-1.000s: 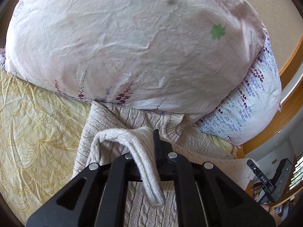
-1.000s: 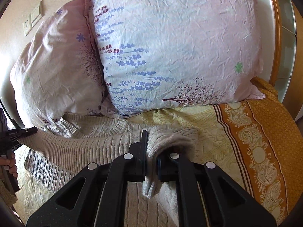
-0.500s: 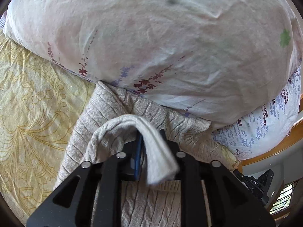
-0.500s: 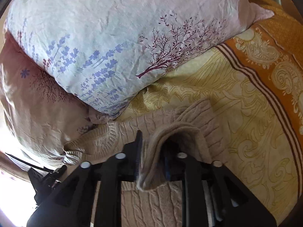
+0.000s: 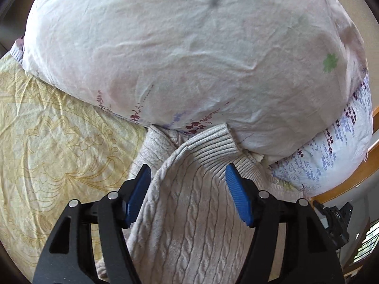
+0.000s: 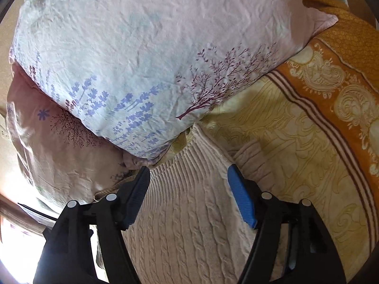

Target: Fold small clothes

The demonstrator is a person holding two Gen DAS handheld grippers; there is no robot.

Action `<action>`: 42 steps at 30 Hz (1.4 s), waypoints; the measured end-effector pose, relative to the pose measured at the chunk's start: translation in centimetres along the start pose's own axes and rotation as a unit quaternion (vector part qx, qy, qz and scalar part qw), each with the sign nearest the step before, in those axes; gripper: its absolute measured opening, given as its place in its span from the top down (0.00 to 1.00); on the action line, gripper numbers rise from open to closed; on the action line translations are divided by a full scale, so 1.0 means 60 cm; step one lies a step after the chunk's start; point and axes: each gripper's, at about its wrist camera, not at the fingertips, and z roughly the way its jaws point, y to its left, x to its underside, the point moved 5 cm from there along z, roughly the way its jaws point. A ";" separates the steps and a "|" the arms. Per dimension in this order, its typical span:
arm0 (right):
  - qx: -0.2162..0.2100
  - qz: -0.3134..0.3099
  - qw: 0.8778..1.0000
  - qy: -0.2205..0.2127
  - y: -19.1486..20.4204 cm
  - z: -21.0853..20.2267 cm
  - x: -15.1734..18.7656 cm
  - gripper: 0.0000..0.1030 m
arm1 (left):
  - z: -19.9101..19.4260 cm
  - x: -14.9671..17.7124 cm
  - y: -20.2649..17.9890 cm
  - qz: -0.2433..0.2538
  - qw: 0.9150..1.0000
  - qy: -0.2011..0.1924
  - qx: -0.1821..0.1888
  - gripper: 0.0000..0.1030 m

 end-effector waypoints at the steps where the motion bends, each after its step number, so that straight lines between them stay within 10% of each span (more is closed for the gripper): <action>1: 0.011 -0.010 1.000 -0.002 -0.004 -0.008 -0.001 0.33 | -0.005 0.007 0.001 0.020 1.000 0.003 -0.008 0.37; 6: 0.054 -0.046 0.997 0.016 -0.037 -0.036 0.010 0.30 | -0.014 0.036 0.018 0.103 0.993 0.042 -0.051 0.37; 10: 0.064 -0.035 0.997 0.033 -0.070 -0.049 0.023 0.18 | -0.007 0.042 0.042 0.078 0.993 0.059 -0.063 0.27; 18: -0.006 -0.017 0.995 0.094 -0.072 -0.027 0.059 0.19 | 0.018 0.054 0.045 0.024 0.994 0.104 0.008 0.30; 42: -0.078 -0.015 0.988 0.132 -0.093 -0.039 0.069 0.48 | 0.012 0.091 0.034 0.069 0.989 0.126 0.025 0.44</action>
